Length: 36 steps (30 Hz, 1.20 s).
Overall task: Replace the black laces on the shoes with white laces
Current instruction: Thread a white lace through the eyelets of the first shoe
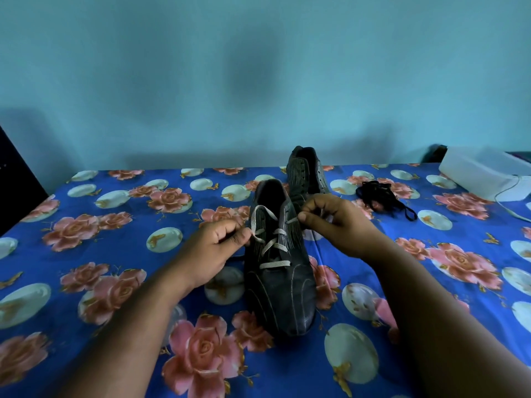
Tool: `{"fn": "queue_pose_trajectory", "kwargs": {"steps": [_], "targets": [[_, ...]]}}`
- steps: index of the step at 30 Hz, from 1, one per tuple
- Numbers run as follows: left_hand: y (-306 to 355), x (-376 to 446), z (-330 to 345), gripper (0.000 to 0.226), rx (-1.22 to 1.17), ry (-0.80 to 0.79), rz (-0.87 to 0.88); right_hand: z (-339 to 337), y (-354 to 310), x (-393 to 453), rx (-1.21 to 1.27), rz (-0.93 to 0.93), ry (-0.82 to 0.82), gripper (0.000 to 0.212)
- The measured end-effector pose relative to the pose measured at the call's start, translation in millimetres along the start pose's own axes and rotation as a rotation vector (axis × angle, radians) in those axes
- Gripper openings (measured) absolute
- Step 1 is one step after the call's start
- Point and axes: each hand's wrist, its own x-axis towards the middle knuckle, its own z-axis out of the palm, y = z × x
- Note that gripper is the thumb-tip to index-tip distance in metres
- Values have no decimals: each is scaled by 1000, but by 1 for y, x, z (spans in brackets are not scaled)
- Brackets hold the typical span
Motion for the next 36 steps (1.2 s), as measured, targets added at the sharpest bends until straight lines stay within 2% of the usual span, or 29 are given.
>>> {"fn": "queue_pose_trajectory", "kwargs": {"steps": [4,9,15,17,20,23,25,30,36], "targets": [[-3,1,-3,23,-14,38,-9,-8,12,0,-101,37,104,15],[-8,3,-6,21,22,49,11,-24,41,-1,-209,180,303,18],[-8,2,-5,17,-9,73,-5,-8,38,1,-432,249,322,19],[-8,3,-2,15,-32,74,-5,-5,26,1,-392,131,312,23],[-6,2,4,14,-63,63,2,-3,15,1,-279,-47,207,31],[-4,2,8,26,-115,79,-12,4,10,3,-234,-109,108,27],[-3,2,10,31,-164,100,-28,8,9,4,-203,-109,73,20],[-4,4,11,9,-193,86,-39,11,2,4,13,-30,-35,17],[-8,2,-8,19,-225,5,-56,10,-3,2,276,75,-35,23]]}}
